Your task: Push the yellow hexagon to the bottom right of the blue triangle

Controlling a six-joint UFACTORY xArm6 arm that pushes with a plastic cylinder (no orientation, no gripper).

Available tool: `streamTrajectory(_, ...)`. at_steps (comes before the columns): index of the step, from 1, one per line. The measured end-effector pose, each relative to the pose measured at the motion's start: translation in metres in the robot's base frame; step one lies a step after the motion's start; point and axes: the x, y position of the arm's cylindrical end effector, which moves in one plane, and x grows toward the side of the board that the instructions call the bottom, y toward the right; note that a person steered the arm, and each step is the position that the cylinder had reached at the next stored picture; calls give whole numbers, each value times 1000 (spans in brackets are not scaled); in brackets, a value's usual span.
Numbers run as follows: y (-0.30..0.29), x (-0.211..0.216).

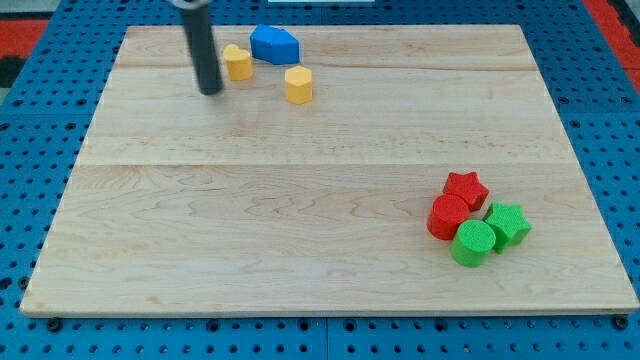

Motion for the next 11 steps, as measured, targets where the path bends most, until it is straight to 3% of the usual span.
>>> streamTrajectory(1, 42, -34)
streamTrajectory(2, 47, -25)
streamTrajectory(3, 57, 45)
streamTrajectory(4, 129, 53)
streamTrajectory(5, 100, 12)
streamTrajectory(7, 133, 29)
streamTrajectory(9, 193, 26)
streamTrajectory(11, 217, 6)
